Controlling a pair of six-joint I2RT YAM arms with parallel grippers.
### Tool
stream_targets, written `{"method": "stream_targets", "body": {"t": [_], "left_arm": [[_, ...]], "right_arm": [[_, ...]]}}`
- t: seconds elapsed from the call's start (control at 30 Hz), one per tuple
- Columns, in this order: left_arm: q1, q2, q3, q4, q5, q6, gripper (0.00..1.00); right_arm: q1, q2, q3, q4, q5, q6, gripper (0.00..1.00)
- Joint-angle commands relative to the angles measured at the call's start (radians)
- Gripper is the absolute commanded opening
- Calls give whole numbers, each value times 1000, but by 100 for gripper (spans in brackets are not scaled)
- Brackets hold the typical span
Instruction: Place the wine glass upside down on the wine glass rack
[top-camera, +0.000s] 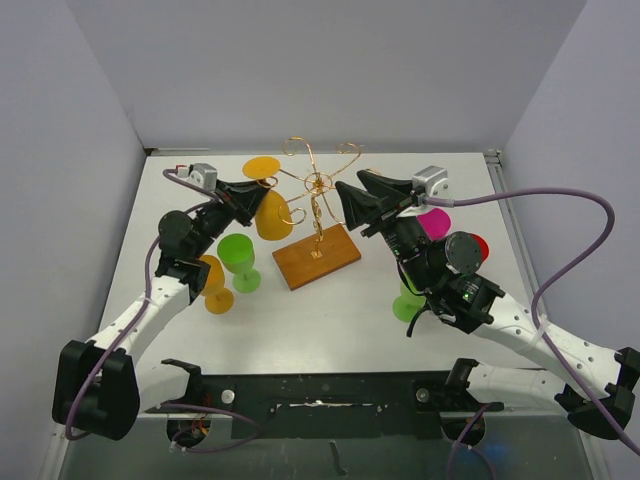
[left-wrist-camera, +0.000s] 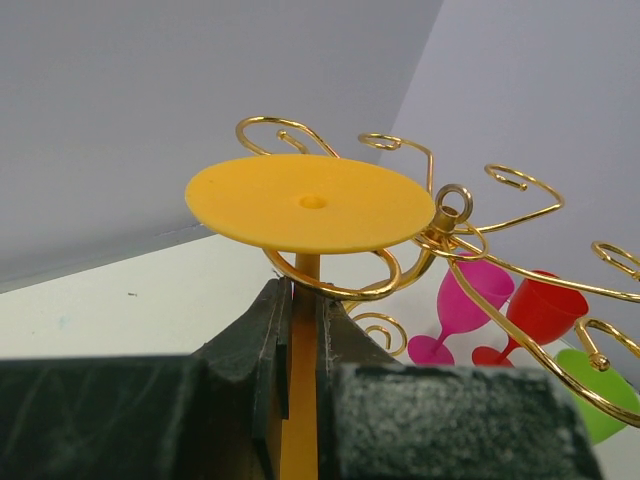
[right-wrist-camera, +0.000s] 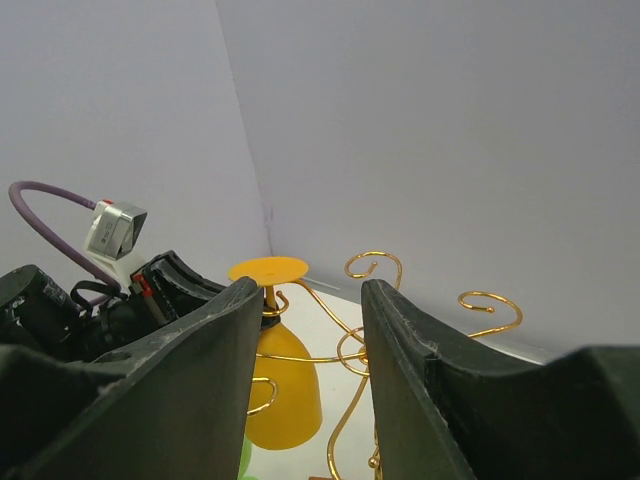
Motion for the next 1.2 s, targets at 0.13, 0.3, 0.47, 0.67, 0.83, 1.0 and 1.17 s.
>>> {"method": "stream_targets", "body": {"t": [0.13,0.3,0.47,0.67,0.83,1.0,1.17], "left_arm": [[-2,-57,-47,128,28,39,0],[-2,-60,-75,141,83,64,0],[-2,-41,-56,102,135,92,0],[-2,-14,-42,56,138,83,12],[-2,-40,-44,33,89,57,36],[-3,-111,-43,-66,27,55,49],[-2,-219,-23,-226,-53,54,54]], "right_arm": [[-9,-30,4,53,-11,12,45],[-9,-30,4,49,-12,14,45],[-9,-32,4,40,-10,19,45],[-9,-29,7,17,6,30,45],[-9,-38,7,-20,27,47,45],[-9,-56,6,-63,67,69,45],[-9,-71,19,-139,129,113,46]]}}
